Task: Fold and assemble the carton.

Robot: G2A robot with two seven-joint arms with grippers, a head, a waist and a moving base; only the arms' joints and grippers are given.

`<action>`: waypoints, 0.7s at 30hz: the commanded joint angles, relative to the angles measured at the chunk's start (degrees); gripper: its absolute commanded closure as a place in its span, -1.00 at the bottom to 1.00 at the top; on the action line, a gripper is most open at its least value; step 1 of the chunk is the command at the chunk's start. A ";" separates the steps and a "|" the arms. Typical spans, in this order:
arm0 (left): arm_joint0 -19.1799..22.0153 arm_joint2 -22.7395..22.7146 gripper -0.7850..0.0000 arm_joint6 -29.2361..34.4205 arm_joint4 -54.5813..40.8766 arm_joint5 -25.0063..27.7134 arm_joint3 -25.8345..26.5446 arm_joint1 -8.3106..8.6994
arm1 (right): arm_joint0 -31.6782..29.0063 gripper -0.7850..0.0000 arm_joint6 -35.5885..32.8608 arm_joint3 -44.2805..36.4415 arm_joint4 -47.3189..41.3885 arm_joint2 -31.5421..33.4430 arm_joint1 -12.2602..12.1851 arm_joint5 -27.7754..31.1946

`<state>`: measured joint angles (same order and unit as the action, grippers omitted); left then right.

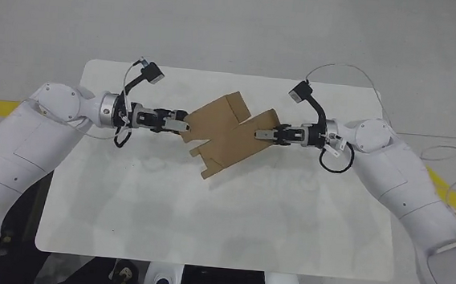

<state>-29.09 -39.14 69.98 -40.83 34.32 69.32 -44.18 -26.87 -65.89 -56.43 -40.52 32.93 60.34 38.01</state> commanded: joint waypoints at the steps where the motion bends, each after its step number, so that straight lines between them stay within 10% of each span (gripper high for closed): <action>1: 0.03 -0.39 -1.00 -0.57 -0.11 0.55 -1.39 -0.13 | -0.20 1.00 1.63 0.33 -0.30 0.47 0.33 -0.36; 21: 0.84 -1.82 -1.00 -7.49 0.43 -0.49 -5.92 -4.14 | -6.00 1.00 18.20 -11.35 9.82 6.52 0.42 -10.95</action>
<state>-28.19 -40.77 62.62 -40.44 34.00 63.55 -48.24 -32.53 -47.80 -67.50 -30.81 39.19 60.76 27.12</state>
